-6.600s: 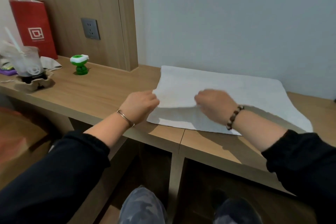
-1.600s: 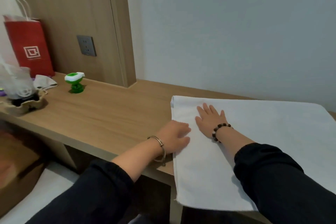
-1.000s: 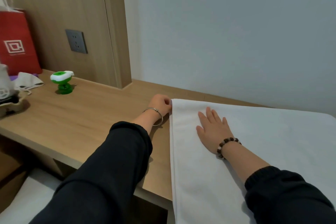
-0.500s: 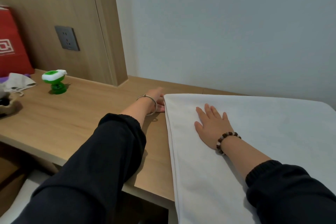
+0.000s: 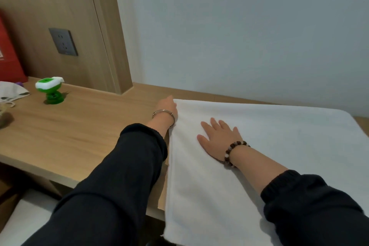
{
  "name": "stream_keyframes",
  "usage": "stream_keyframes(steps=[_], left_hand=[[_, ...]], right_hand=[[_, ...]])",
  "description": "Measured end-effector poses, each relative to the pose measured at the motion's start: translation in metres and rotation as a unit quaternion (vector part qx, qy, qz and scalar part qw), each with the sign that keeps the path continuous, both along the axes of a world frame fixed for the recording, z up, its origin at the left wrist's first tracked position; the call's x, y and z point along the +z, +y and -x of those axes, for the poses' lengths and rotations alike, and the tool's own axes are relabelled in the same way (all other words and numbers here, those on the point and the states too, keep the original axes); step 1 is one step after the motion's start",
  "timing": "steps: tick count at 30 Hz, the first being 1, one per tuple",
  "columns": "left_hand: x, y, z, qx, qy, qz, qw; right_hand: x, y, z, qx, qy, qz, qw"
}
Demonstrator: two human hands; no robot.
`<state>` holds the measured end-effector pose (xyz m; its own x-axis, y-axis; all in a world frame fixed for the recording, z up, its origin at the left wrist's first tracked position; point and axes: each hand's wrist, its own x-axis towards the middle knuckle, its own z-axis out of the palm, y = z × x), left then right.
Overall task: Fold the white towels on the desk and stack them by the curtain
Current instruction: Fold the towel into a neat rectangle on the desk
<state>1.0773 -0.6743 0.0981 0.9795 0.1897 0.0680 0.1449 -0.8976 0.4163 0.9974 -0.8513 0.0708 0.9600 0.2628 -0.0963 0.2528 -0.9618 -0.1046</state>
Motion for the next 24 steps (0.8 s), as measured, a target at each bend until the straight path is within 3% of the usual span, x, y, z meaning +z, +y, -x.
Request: stream_keyframes(steps=[2, 4, 7, 9, 12, 19, 24], left_hand=[[-0.001, 0.004, 0.003, 0.025, -0.011, -0.076, 0.997], [0.002, -0.001, 0.009, 0.017, -0.033, -0.19, 0.981], [0.004, -0.034, 0.022, -0.029, -0.059, -0.261, 0.963], [-0.01, -0.056, 0.03, -0.089, 0.01, -0.218, 0.972], [-0.03, -0.07, 0.039, -0.166, 0.112, -0.174, 0.964], [-0.037, -0.067, 0.041, -0.164, 0.08, -0.188, 0.965], [-0.036, -0.066, 0.043, -0.165, 0.065, -0.177, 0.968]], right_hand=[[0.012, -0.008, -0.005, 0.048, -0.003, -0.067, 0.997], [0.024, -0.024, -0.017, 0.01, -0.013, -0.141, 0.99], [0.022, -0.044, -0.034, 0.001, -0.069, -0.054, 0.996], [0.011, -0.046, -0.039, 0.015, -0.052, 0.008, 0.998], [-0.007, -0.044, -0.042, 0.006, -0.018, 0.014, 1.0], [0.002, -0.054, -0.061, 0.007, -0.122, 0.004, 0.993], [0.036, -0.039, -0.085, -0.072, -0.141, -0.172, 0.972]])
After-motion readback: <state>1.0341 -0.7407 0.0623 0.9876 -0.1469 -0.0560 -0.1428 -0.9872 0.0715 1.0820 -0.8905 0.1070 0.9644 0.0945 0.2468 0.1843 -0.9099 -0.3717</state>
